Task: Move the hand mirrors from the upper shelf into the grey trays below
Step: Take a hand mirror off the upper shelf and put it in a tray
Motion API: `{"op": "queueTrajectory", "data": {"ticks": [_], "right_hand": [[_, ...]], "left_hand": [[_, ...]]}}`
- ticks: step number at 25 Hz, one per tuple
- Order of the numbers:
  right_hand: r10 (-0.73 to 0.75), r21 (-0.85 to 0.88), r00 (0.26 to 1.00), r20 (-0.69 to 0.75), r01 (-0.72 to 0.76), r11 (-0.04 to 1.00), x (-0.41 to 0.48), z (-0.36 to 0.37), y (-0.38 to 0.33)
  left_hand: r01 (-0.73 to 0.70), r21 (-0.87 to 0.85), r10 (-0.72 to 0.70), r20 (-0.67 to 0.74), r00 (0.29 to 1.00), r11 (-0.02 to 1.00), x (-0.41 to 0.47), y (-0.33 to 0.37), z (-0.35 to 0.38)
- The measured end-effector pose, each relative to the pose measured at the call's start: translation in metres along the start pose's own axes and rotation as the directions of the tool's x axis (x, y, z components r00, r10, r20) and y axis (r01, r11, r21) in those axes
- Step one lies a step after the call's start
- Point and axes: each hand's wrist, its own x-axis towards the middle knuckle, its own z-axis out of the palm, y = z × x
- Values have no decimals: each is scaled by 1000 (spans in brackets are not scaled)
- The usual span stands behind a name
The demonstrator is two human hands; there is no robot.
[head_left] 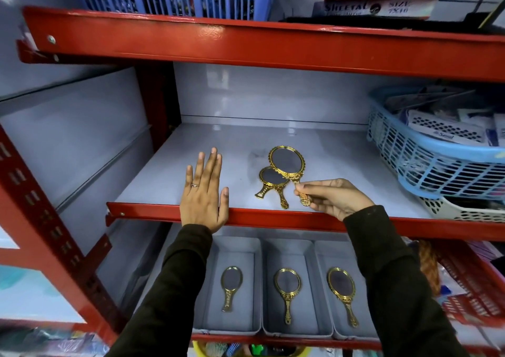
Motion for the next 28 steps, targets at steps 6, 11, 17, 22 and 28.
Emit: {"op": "queueTrajectory", "data": {"ticks": [6, 11, 17, 22, 28], "right_hand": [[-7, -18, 996, 86, 9, 1000, -66, -13, 30], [151, -89, 980, 130, -140, 986, -98, -39, 75], [434, -190, 900, 32, -421, 887, -98, -83, 166], [456, 39, 790, -410, -485, 874, -50, -90, 239], [275, -221, 697, -663, -533, 816, -9, -87, 295]], "left_hand": [[-8, 0, 8, 12, 1000, 1000, -1, 2, 1], [8, 14, -8, 23, 1000, 1000, -1, -2, 3], [7, 37, -8, 18, 1000, 999, -1, -4, 5], [2, 30, -2, 9, 1000, 1000, -1, -6, 9], [3, 38, -2, -15, 1000, 999, 0, -8, 11]]}}
